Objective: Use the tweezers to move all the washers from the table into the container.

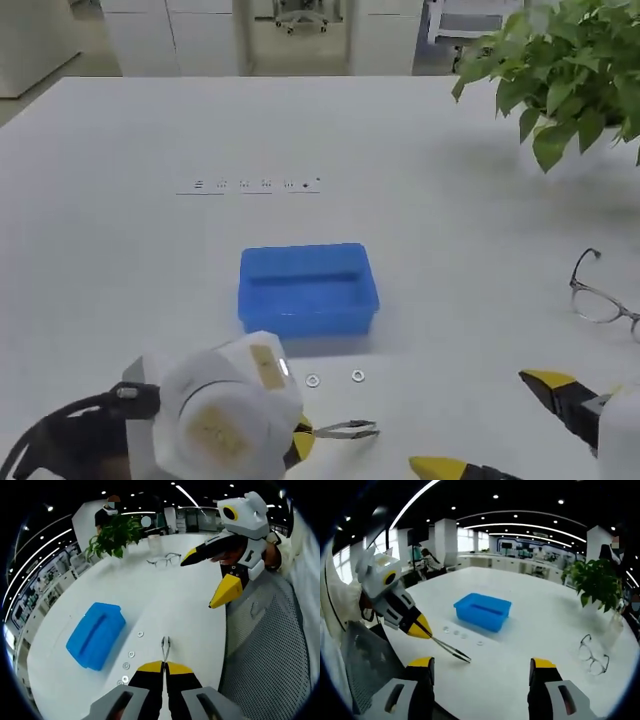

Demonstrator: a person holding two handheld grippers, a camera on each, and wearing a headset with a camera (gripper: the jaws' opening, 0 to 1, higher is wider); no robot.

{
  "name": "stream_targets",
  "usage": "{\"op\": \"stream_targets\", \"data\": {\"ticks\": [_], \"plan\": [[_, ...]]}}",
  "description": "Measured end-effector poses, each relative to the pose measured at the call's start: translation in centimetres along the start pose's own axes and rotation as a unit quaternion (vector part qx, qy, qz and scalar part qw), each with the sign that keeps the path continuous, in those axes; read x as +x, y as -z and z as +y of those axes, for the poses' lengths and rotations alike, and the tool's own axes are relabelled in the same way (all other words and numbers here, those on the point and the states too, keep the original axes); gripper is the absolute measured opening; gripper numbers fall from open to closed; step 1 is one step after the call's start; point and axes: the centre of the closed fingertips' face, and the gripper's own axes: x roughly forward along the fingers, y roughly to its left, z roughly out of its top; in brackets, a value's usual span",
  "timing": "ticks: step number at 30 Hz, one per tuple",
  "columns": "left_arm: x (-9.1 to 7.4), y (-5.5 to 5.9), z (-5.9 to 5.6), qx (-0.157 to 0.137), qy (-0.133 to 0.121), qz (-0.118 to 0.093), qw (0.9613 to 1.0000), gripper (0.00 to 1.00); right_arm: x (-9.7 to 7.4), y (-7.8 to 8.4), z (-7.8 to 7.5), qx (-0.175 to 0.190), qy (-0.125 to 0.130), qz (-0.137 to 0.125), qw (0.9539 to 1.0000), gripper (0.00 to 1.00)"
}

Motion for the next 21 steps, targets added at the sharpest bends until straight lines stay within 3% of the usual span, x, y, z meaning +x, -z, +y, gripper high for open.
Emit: {"op": "stream_targets", "data": {"ticks": [3, 10, 14, 17, 21], "plan": [[-0.9, -0.6, 0.0, 0.005, -0.002, -0.004, 1.0000, 0.00, 0.4, -0.4, 0.7, 0.005, -0.019, -0.001, 0.9998, 0.69], [-2.8, -2.4, -0.9, 0.015, 0.001, -0.020, 0.9997, 0.00, 0.6, -1.8, 3.2, -0.039, -0.078, 0.001, 0.9962, 0.51], [-3.8, -3.2, -1.5, 0.024, 0.005, -0.028, 0.9993, 0.00, 0.5, -2.3, 6.2, -0.061, -0.162, 0.008, 0.9849, 0.35], [-4.9, -4.0, -1.9, 0.028, 0.010, -0.033, 0.9990, 0.00, 0.7, -2.7, 7.7, -0.089, -0.201, 0.009, 0.9755, 0.27], [-6.5, -4.8, -2.2, 0.041, 0.012, -0.037, 0.9984, 0.00, 0.8, -3.8, 9.5, -0.121, -0.243, 0.008, 0.9625, 0.25]]}}
